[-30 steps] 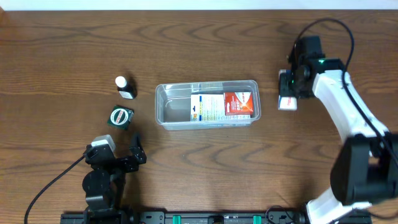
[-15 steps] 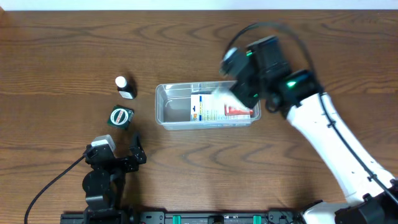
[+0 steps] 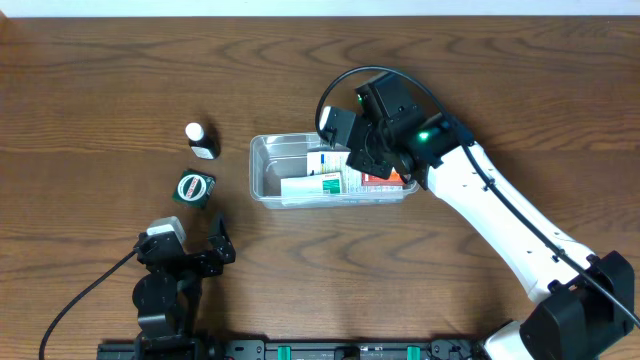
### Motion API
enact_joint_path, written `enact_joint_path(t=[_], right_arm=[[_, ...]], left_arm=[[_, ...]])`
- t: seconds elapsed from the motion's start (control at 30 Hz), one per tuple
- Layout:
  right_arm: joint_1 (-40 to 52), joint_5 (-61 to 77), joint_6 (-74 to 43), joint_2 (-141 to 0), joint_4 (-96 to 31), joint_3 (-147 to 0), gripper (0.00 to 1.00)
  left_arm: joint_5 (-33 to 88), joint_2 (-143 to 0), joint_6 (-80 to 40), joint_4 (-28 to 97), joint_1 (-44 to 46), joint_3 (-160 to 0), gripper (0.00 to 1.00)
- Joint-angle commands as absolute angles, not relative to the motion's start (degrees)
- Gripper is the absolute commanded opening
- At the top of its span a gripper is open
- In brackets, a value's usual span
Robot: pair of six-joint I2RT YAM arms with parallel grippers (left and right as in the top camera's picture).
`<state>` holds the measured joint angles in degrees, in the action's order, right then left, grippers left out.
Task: Pack container
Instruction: 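Lower the Panadol box into the container and release it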
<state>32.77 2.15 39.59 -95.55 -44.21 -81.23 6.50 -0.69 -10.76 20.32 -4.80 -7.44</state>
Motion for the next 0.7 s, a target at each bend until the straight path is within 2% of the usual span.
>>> enact_joint_path(t=[0.0,0.2,0.33,0.4,0.5,0.67], right_arm=[[33.08,5.56,34.28,-95.39,-43.81,-81.21,0.50],[33.08,6.63,27.05,-95.53,-42.11,-81.21,0.53],[33.08,11.68,25.02,-96.44,-41.54,-81.21,0.51],[33.08,12.29,21.52,-97.32,-40.93,-81.19,0.46],[33.15,13.13,15.55,-98.96,-39.79,-81.19,0.45],[33.71,16.97,14.92,-103.09,-38.57,-81.21,0.47]], left_arm=[[6.87,-0.60,-11.49,20.47,-4.62,-6.22,0.98],[6.87,-0.60,-11.49,20.47,-4.62,-6.22,0.98],[6.87,-0.60,-11.49,20.47,-4.62,-6.22,0.98],[6.87,-0.60,-11.49,20.47,-4.62,-6.22,0.98],[6.87,-0.60,-11.49,20.47,-4.62,-6.22,0.98],[6.87,-0.60,-11.49,20.47,-4.62,-6.22,0.98]])
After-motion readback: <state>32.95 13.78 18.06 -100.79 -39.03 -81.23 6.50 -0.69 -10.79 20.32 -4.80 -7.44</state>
